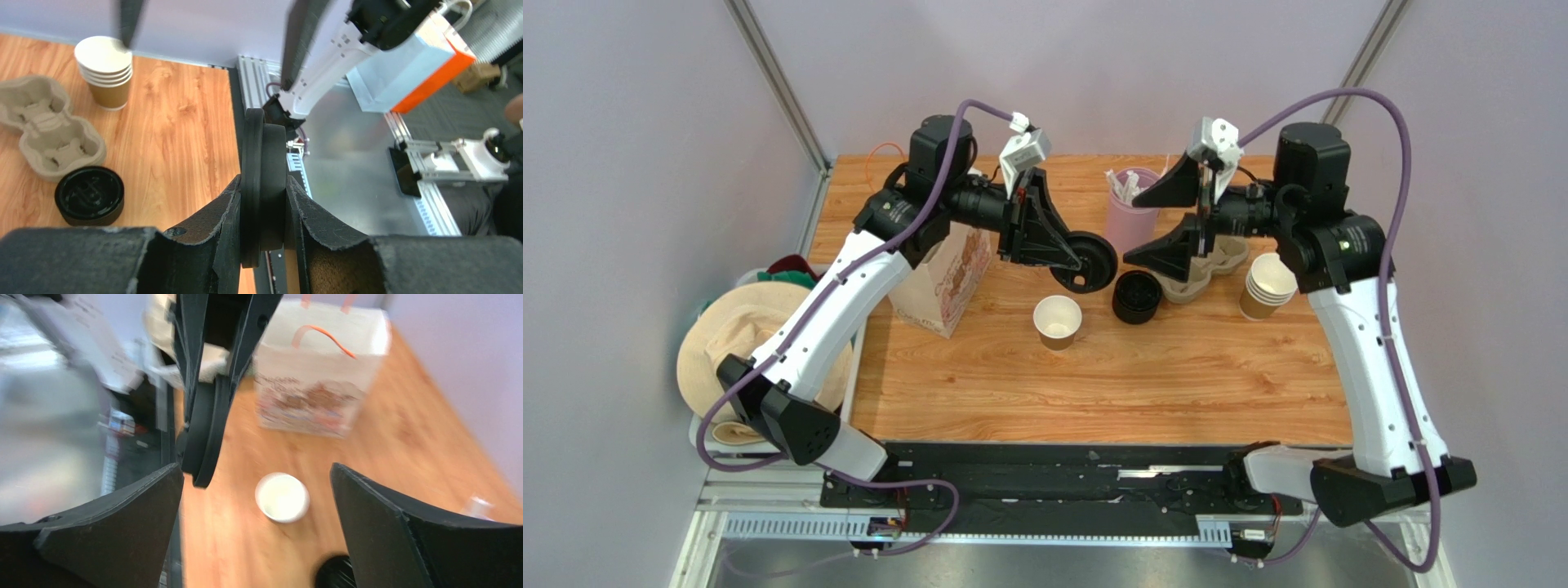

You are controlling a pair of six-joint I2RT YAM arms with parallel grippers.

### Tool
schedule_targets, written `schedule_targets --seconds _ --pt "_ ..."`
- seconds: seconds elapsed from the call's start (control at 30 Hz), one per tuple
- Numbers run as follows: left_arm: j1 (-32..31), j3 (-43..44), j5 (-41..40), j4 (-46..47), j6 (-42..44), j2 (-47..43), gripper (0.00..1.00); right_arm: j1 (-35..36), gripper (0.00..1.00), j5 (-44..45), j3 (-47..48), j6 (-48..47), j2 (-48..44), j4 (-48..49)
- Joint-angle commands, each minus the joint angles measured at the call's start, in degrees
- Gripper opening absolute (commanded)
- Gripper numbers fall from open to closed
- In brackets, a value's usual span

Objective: Pack the takeout coffee

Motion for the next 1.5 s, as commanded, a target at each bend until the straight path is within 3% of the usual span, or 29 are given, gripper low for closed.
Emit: schedule_targets --seconds 0.0,0.17,0.33,0.57,0.73,1.13,1.47 --pt "2.4 -1.7 -6.1 7.0 -11.0 -0.9 0.23 8.2 0.98 26.0 3.5 -21.4 -5.6 -16.1" --pt "6.2 -5.9 -10.6 14.0 -20.5 0.5 0.22 19.8 0.95 46.4 1.5 -30.3 -7.1 -20.4" --pt "7.4 -8.8 -13.5 15.4 -24.8 2.1 0.22 29.6 0.91 54.4 -1.4 -34.7 -7.8 -22.1" --pt "7.4 -12.2 -14.2 19.2 -29.9 3.0 0.22 37.9 0.77 65.7 -6.5 -36.1 -3.1 -16.7" --pt "7.1 -13.5 -15.0 19.4 -30.1 3.4 0.22 39.3 0.66 65.7 -5.2 -34.5 -0.3 -13.6" --pt "3.9 -12.9 -17.0 16.6 -25.9 3.3 0.22 40.4 0.65 61.2 1.3 -32.5 2.9 -15.7" --pt "3.8 -12.7 -16.0 17.0 -26.1 2.4 0.22 40.3 0.57 63.1 -2.4 -33.6 4.5 -12.9"
